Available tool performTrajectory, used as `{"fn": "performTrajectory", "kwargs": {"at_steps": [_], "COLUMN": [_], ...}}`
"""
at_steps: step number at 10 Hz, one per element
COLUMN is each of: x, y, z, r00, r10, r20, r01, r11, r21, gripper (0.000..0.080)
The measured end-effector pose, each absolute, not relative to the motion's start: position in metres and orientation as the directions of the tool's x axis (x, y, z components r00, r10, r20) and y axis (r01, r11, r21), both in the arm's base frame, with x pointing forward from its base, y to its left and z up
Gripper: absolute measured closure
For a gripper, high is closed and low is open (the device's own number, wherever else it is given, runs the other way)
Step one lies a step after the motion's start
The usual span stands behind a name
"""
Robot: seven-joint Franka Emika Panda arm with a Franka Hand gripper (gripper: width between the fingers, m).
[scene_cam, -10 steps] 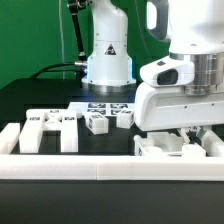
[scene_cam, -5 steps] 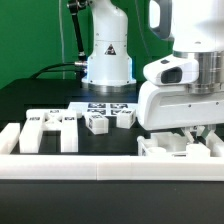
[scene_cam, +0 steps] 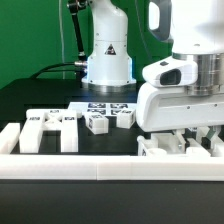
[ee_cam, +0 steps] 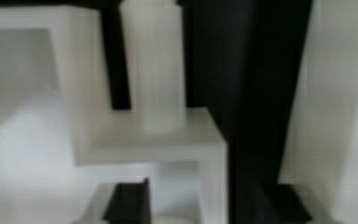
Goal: Assemble chair
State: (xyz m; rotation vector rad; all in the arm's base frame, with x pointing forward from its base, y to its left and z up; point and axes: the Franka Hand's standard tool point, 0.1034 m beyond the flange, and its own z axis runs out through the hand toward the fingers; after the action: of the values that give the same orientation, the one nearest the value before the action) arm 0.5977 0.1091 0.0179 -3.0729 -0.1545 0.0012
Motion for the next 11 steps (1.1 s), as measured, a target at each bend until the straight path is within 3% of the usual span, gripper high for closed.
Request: {"fn": "performTrajectory", "kwargs": {"at_steps": [1, 2, 3, 4, 6, 11], "x": [0.6, 0.603, 0.605, 0.607, 0.605, 0.596], "y": [0.105, 0.101, 0.097, 0.093, 0.086, 0.075], "z": [0.028, 0.043, 0.054, 0.065, 0.071, 0.067], "r00": [0.994, 0.991, 0.99, 0.989, 0.985, 0.982], "r10": [0.111, 0.132, 0.14, 0.144, 0.169, 0.185], "r20": [0.0, 0.011, 0.009, 0.013, 0.021, 0.027], "r01": [0.111, 0.132, 0.14, 0.145, 0.17, 0.186], "r11": [-0.992, -0.989, -0.988, -0.988, -0.984, -0.981], "r21": [-0.062, -0.062, -0.061, -0.06, -0.058, -0.049], "gripper": [0.0419, 0.0231, 0.0231, 0.0167, 0.0155, 0.0151]}}
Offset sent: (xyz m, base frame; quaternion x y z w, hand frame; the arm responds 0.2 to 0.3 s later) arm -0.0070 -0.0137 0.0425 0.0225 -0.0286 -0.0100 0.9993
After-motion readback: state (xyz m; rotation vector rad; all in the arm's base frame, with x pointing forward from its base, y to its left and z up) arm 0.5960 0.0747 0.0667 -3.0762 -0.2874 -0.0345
